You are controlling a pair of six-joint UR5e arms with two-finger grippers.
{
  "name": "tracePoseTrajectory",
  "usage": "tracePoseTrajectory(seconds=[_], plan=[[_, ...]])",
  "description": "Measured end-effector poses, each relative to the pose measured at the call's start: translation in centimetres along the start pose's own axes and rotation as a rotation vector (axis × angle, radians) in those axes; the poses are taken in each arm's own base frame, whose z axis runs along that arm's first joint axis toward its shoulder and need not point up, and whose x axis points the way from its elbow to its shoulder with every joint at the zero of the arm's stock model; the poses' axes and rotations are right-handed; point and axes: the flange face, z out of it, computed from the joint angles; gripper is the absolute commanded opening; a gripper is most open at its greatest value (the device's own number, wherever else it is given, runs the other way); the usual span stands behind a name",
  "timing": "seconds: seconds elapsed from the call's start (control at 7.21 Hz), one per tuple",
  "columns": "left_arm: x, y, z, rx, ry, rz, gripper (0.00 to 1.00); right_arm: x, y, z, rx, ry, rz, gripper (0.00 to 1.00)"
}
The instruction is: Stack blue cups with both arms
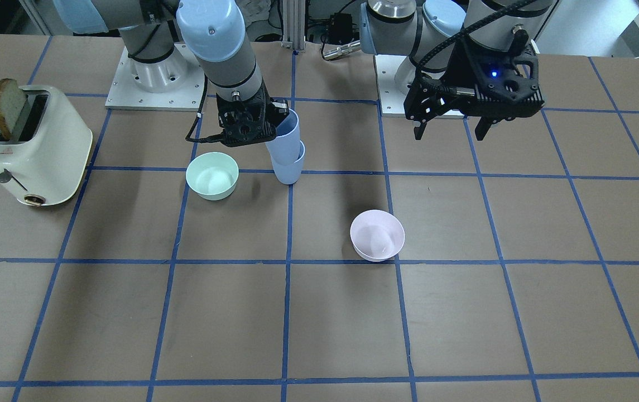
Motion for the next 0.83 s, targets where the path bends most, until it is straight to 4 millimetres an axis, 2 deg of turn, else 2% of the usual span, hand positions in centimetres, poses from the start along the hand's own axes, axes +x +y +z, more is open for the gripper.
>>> tracePoseTrajectory(seconds=[0.83], plan=[[0.0, 0.1, 0.0, 0.000, 0.000, 0.000, 1.00, -0.6, 0.4, 2.0, -0.055, 0.008, 0.051, 0.00]])
